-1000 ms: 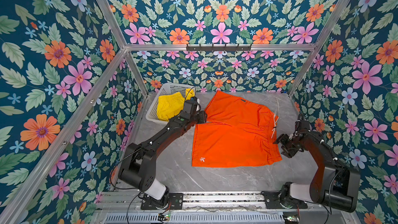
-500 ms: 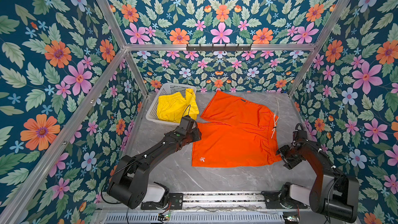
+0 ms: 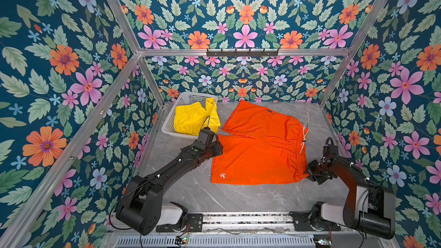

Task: Fold and stack the shorts
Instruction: 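Grasp the orange shorts' leg hem corner with left gripper while right gripper grasps waistband end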

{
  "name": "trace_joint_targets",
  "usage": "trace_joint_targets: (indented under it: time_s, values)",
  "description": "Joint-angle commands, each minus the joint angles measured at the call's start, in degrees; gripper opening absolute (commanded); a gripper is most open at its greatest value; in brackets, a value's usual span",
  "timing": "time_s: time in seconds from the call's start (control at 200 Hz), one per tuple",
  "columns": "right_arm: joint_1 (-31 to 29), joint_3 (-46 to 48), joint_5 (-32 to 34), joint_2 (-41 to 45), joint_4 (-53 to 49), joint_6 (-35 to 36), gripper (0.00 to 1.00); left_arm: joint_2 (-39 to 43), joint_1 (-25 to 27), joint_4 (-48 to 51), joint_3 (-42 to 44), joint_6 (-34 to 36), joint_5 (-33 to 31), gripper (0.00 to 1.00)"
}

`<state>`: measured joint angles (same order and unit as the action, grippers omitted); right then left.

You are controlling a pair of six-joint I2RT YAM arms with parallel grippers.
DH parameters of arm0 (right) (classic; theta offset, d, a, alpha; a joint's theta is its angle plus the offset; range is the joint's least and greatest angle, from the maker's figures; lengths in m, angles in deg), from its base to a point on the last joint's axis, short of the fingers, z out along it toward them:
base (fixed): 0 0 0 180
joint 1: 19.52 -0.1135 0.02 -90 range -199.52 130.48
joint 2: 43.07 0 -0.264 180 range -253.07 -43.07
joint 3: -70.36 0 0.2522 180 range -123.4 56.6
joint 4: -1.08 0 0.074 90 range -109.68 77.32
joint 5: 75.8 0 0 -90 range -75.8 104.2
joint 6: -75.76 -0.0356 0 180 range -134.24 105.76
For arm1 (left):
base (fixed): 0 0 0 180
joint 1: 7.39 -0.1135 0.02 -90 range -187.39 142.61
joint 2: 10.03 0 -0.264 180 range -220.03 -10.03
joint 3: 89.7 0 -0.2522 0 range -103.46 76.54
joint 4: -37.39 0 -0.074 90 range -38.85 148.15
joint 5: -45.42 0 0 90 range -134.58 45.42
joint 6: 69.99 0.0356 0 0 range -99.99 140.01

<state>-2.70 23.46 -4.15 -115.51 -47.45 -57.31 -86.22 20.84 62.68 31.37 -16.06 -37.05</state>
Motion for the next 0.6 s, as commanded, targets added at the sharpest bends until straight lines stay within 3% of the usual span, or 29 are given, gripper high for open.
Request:
trace_joint_targets:
  time_s: [0.0, 0.24, 0.595]
  values:
    - [-0.77, 0.58, -0.87, 2.42, -1.83, -0.56, 0.15, 1.65, -0.01, 3.32, 0.28, -1.29, 1.26, 0.52]
    - [-4.38, 0.22, 0.65, 5.63, -4.25, -1.42, 0.13, 8.16, -0.02, 12.06, 1.25, -4.95, 5.44, 0.53]
    - [-9.43, -0.87, 2.56, 7.42, -6.71, -1.73, 0.13, 20.9, -0.02, 24.89, 8.58, -18.27, 10.1, 0.49]
